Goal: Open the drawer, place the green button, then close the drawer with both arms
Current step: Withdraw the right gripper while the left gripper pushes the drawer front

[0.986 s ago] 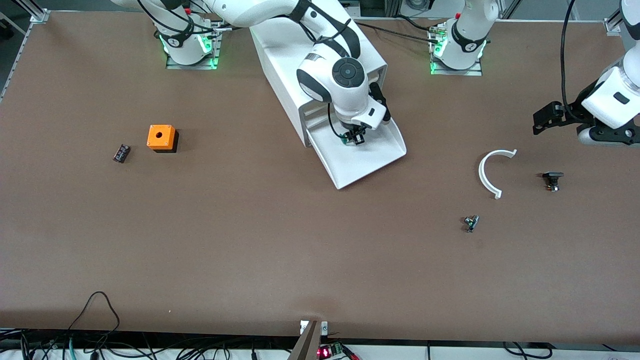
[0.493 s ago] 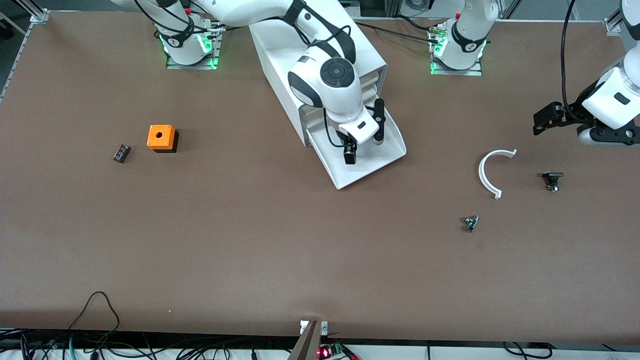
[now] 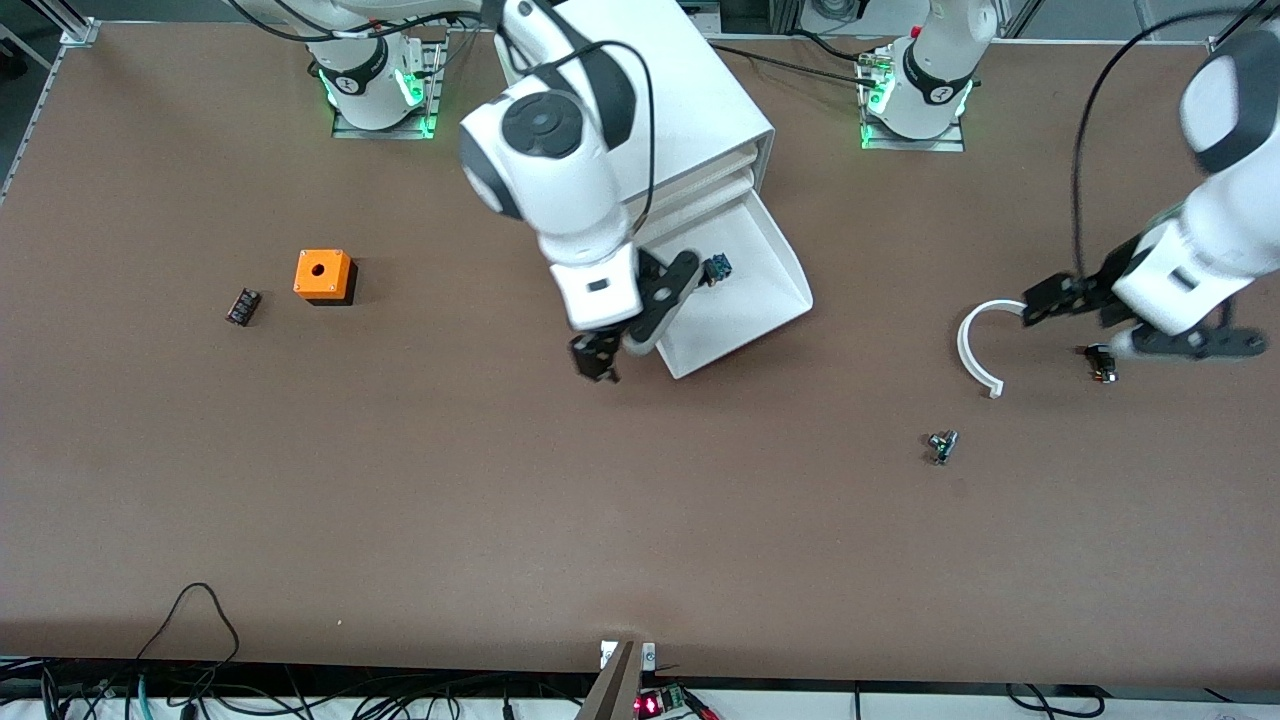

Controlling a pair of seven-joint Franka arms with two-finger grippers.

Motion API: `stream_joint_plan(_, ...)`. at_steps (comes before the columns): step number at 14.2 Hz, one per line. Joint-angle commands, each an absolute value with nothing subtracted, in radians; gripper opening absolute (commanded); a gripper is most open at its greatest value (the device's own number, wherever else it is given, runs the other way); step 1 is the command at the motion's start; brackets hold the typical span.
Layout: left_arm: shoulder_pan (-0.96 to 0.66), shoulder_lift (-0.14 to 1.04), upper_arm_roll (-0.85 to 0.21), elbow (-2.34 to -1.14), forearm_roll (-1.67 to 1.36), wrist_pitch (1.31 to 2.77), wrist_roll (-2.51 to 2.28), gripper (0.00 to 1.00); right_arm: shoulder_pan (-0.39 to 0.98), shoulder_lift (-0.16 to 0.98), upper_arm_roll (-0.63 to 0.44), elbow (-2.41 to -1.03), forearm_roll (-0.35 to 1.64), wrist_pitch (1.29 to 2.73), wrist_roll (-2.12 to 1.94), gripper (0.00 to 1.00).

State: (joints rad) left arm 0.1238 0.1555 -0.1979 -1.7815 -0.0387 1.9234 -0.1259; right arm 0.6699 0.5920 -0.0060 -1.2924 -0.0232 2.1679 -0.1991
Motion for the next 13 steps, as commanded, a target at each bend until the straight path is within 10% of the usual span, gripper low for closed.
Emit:
stream_joint_plan(1,0.028,0.242,-0.199,-1.853,-0.054,2.115,-0.295,1.0,0.621,0.569,-0.003,-1.342,-0.017,2.094,0.002,1.0)
stream_joint_plan(13,-0.33,0.5,-0.196,-1.946,-0.051,2.465,-1.012,1.0,0.372,0.428,-0.068,-1.384,-0.02,1.801,0.554,1.0)
